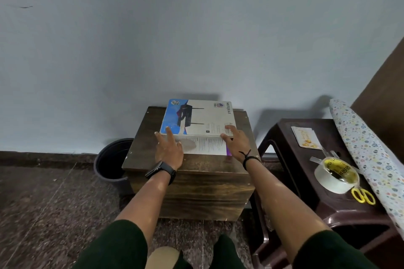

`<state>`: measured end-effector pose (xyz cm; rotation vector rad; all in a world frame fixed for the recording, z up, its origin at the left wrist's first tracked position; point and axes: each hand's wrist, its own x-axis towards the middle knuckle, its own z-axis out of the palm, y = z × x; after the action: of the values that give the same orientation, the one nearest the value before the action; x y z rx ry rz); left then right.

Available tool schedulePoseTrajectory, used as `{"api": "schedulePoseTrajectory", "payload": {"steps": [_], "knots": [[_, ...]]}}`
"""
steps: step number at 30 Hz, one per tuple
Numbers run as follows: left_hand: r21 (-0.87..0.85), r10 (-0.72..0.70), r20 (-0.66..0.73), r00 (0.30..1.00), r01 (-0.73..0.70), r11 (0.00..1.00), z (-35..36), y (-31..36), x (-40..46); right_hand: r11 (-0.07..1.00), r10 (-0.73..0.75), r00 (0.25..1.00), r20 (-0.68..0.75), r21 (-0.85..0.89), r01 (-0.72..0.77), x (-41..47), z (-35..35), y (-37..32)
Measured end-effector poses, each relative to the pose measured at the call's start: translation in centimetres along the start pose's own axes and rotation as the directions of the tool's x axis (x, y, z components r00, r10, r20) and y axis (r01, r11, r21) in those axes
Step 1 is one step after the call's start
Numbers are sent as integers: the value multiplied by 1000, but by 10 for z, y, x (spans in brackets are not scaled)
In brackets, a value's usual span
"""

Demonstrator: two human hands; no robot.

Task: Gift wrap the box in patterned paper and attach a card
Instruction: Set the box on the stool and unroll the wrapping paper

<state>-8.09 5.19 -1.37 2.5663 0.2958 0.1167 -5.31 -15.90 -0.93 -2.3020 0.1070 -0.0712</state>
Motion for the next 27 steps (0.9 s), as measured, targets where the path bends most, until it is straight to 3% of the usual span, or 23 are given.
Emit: {"api": "schedulePoseTrajectory", "payload": {"steps": [8,11,13,16,19,23,27], "knots": [[367,-38,182,983,-33,929,-17,13,11,993,60,996,69,-110,-52,11,-10,-6],[434,141,131,981,-184,882,-16,34,3,985,-78,996,36,-152,82,0,-24,-16],[338,332,114,936,-351,873,-9,60,-12,977,-139,990,-32,-166,131,-10,-43,-20],[154,598,44,800,-597,787,7,113,-42,967,-215,962,-166,-172,187,-26,-81,-22],[-60,714,-14,700,-713,699,26,177,-77,967,-253,897,-362,-119,225,-48,-135,-16],[-309,773,-11,634,-738,601,50,263,-132,987,-157,823,-546,-62,147,-81,-224,20],[-499,805,77,589,-676,542,79,323,-181,991,36,781,-624,-78,-108,-113,-301,87]]}}
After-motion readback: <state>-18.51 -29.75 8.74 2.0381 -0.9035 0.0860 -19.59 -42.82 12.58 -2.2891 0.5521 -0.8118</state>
